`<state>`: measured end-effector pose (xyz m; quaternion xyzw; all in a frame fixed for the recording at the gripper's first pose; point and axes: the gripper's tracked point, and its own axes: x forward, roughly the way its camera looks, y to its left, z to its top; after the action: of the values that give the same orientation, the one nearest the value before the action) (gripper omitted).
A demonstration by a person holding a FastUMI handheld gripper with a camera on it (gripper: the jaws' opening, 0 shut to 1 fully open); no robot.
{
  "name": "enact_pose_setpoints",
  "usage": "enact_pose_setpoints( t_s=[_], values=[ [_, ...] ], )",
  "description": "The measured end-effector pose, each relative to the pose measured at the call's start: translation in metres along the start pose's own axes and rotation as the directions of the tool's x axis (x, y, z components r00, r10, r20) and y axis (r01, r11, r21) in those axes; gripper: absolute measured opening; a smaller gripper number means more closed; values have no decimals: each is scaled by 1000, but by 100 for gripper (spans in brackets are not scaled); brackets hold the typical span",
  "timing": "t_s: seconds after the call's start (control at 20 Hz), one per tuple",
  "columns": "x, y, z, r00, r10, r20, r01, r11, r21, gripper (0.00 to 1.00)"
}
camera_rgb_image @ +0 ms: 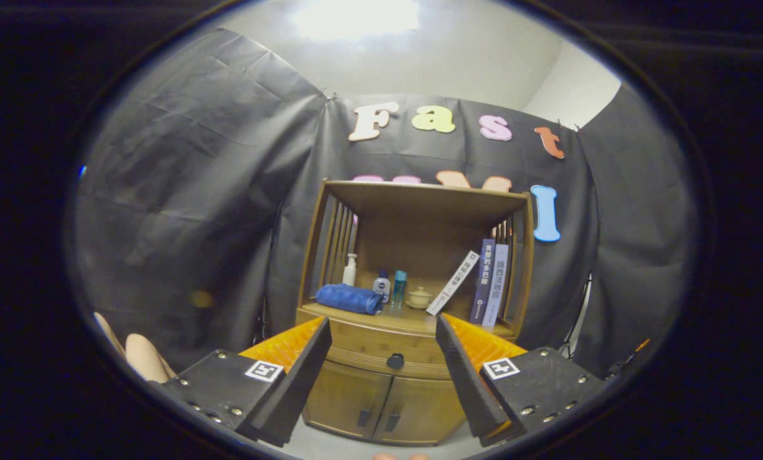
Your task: Pull open the drawer, take out the items inside it, and place them on the countertop above the cabinet.
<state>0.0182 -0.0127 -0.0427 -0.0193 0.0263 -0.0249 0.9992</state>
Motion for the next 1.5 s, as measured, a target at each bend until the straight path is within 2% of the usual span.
enact_pose_setpoints(
  t_s=[0.2,0.5,0.75,0.95,1.1,1.25,1.3,1.4,1.5],
  values=[
    [37,-1,-45,998,-9,-62,9,1000,0,98],
    [110,-3,-91,998,-30,-50,25,994,-106,98],
    [166,7,-127,995,-27,-93,17,995,-103,98],
    [210,-1,-150,990,-62,-127,47,992,-114,98],
    [229,-14,-193,969,-103,-224,74,988,-134,98],
    [238,-27,-222,949,-128,-289,104,990,-98,98],
    [242,-32,-230,944,-137,-301,116,990,-85,96],
    [242,-31,-225,947,-143,-289,132,989,-59,84],
    [244,-28,-226,947,-137,-291,127,991,-52,82]
  ],
)
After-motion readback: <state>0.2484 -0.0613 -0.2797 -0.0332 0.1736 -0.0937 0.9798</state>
